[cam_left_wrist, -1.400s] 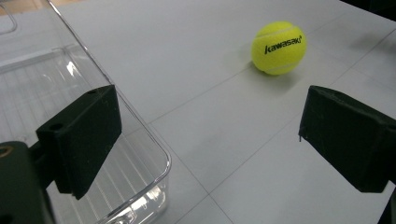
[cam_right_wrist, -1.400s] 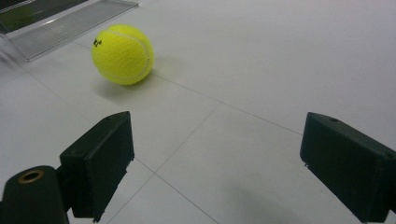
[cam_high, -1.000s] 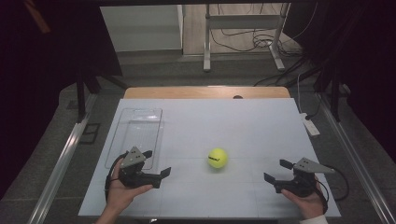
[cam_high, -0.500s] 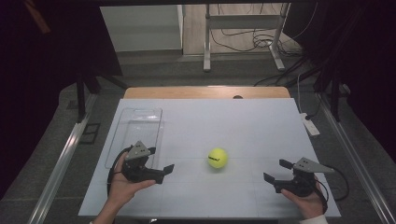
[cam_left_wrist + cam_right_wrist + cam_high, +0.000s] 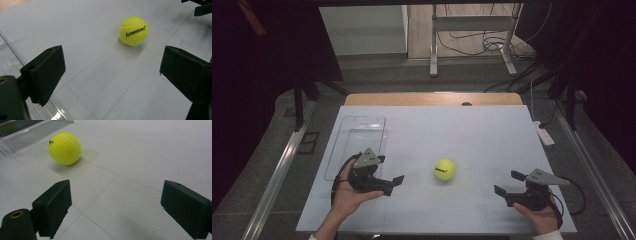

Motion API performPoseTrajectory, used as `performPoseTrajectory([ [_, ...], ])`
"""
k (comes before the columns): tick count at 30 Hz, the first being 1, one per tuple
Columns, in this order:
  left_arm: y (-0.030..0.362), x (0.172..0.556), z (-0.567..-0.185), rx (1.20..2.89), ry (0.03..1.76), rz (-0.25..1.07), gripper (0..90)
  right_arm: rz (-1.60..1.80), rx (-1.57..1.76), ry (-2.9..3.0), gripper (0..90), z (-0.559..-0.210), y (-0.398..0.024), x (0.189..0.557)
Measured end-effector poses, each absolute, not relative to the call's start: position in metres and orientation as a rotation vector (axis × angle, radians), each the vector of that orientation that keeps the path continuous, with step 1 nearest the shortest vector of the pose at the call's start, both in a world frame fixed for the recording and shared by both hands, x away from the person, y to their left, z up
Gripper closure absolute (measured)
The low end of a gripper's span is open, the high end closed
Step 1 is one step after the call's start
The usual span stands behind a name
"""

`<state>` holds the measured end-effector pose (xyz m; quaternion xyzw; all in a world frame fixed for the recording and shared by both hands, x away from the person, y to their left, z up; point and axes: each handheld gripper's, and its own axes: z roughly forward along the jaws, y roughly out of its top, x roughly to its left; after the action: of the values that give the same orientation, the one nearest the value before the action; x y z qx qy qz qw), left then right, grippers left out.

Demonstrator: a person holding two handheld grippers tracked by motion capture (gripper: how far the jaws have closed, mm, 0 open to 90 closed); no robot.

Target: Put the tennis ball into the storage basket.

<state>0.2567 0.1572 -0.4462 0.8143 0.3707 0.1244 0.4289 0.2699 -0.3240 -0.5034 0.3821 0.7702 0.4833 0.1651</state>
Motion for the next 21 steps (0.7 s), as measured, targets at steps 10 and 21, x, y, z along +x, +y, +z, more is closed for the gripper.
performPoseTrajectory([
  [10, 0.149, 0.261, -0.443, 2.052, 0.908, 0.303, 6.5, 1.377, 1.088, 2.197, 9.9, -0.504, -0.324, 0.27],
  [21, 0.139, 0.266, -0.439, 2.069, 0.878, 0.297, 6.4, 1.379, 1.087, 2.195, 9.9, -0.503, -0.324, 0.27],
])
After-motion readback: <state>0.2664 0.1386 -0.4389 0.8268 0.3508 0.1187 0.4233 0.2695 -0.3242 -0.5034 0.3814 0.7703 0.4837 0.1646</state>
